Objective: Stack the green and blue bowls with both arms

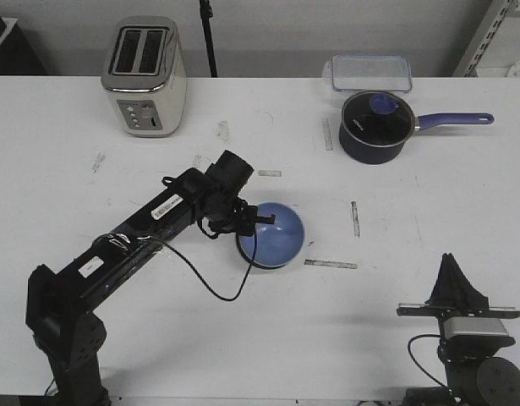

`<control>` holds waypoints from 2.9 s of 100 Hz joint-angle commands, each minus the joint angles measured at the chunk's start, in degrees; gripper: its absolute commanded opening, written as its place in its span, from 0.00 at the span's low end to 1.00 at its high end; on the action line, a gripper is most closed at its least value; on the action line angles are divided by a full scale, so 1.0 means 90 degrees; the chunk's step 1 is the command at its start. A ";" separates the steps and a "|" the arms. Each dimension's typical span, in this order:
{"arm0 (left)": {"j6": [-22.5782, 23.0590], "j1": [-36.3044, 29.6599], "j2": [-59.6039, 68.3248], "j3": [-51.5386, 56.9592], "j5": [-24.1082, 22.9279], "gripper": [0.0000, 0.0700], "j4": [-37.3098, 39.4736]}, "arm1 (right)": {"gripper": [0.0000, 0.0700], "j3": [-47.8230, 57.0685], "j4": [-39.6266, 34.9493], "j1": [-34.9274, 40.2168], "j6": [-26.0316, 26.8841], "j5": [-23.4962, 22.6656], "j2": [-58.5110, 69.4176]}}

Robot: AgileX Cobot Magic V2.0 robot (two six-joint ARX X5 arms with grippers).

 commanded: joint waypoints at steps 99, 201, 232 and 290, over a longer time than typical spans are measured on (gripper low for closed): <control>0.2237 0.0903 -0.4041 -0.2946 -0.0398 0.03 0.3504 | 0.01 0.0017 0.0080 0.0000 -0.0073 0.0002 -0.0015; 0.3045 0.3575 -1.0091 -0.8451 -0.0962 0.00 0.5821 | 0.01 0.0017 0.0078 0.0000 -0.0073 0.0002 -0.0015; 0.3048 0.3575 -1.1120 -0.8459 -0.0962 0.00 0.5302 | 0.01 0.0017 0.0080 0.0000 -0.0073 0.0002 -0.0015; 0.2810 0.3575 -1.1487 -0.9148 -0.0947 0.00 0.6385 | 0.01 0.0017 0.0080 0.0000 -0.0073 0.0005 -0.0015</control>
